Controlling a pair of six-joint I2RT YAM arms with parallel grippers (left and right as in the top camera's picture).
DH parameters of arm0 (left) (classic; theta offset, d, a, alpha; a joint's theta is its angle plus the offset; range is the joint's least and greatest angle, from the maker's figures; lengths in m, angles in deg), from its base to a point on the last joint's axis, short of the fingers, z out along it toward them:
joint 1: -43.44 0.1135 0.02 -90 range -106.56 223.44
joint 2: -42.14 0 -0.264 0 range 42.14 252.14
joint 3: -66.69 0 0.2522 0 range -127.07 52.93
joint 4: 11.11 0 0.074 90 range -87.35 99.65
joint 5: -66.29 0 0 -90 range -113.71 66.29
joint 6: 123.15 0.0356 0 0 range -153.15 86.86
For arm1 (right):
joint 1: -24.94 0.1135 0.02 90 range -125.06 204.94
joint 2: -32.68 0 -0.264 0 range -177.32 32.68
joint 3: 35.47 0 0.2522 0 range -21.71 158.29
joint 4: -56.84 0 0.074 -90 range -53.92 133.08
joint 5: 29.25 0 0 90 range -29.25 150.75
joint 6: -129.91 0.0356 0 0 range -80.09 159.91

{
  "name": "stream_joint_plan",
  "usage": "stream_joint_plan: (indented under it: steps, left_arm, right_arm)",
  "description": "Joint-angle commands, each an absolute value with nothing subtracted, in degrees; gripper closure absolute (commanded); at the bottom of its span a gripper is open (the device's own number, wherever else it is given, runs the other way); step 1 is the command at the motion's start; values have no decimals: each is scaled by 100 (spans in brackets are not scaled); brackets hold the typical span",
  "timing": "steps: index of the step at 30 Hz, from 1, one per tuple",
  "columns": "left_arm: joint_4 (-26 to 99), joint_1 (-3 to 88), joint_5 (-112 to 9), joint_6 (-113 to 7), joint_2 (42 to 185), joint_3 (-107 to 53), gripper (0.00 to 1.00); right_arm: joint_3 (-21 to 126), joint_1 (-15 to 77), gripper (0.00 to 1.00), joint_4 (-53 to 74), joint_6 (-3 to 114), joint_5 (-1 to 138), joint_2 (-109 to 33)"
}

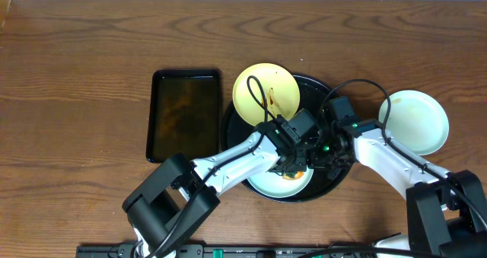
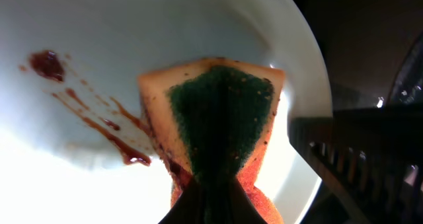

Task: Clean dirty plates on tray and stack at the side
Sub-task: 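Scrub the front light-green plate with the sponge in the left gripper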

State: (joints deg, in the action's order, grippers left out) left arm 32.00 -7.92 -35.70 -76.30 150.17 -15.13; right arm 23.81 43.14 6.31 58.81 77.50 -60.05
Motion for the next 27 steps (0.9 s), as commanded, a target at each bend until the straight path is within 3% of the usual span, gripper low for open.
stream_joint_plan:
  steps: [1,10,18,27]
  left_arm:
    - [3211,-741,-2668,-7718,15157,-1478,92]
    - [3329,-77,-2058,-7621,15277,-1478,92]
    - [4500,100,-2449,-7617,15258,-1480,93]
    - [4548,128,-2261,-6548,14143,-1718,93]
  right_arm:
    - [2350,4292,99,500,5915,7425,-6029]
    - [2350,4292,99,452,5913,7425,-6029]
    - [2350,4292,99,450,5913,7425,-6029]
    - [2350,4292,99,452,5915,7383,-6029]
